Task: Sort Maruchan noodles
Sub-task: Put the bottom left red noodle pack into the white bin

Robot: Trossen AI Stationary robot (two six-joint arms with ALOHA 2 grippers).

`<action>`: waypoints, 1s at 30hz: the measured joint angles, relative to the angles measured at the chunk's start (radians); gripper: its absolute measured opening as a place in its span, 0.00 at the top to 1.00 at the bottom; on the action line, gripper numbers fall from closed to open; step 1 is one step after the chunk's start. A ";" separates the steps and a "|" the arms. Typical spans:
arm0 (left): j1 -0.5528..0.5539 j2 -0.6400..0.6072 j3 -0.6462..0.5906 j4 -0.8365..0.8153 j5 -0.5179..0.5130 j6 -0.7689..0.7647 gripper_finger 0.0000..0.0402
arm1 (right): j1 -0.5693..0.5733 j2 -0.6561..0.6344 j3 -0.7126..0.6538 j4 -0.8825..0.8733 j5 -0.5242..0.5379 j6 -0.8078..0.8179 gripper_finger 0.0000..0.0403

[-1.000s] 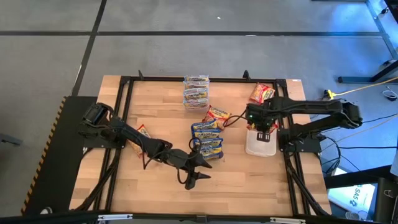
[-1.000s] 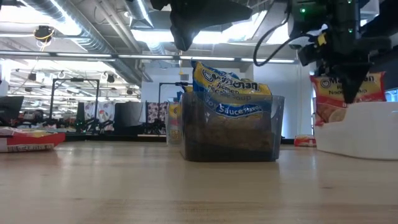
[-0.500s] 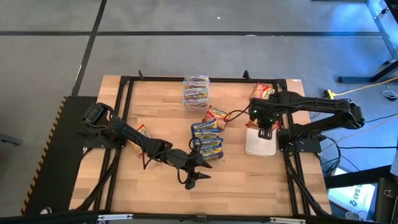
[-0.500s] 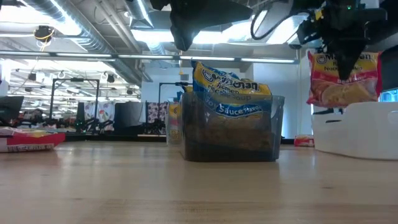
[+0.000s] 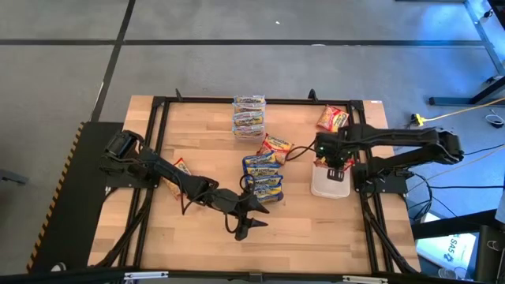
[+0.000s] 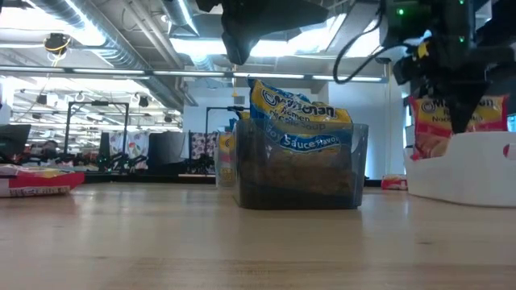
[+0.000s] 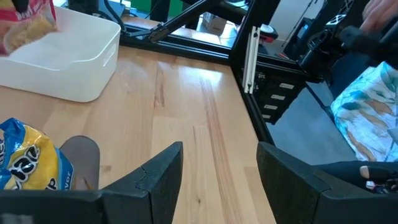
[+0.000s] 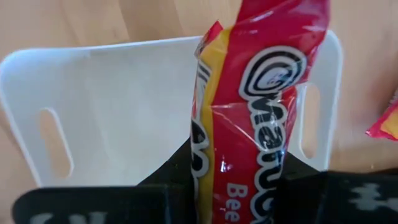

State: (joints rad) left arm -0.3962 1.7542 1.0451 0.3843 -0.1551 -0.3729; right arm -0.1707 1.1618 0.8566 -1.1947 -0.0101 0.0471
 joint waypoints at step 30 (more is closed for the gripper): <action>-0.006 0.000 0.000 0.030 0.000 -0.010 0.51 | 0.000 0.001 -0.094 0.156 0.079 0.000 0.72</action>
State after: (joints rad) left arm -0.4026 1.7542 1.0451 0.4145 -0.1551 -0.3828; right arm -0.1707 1.1625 0.7628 -1.0386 0.0692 0.0470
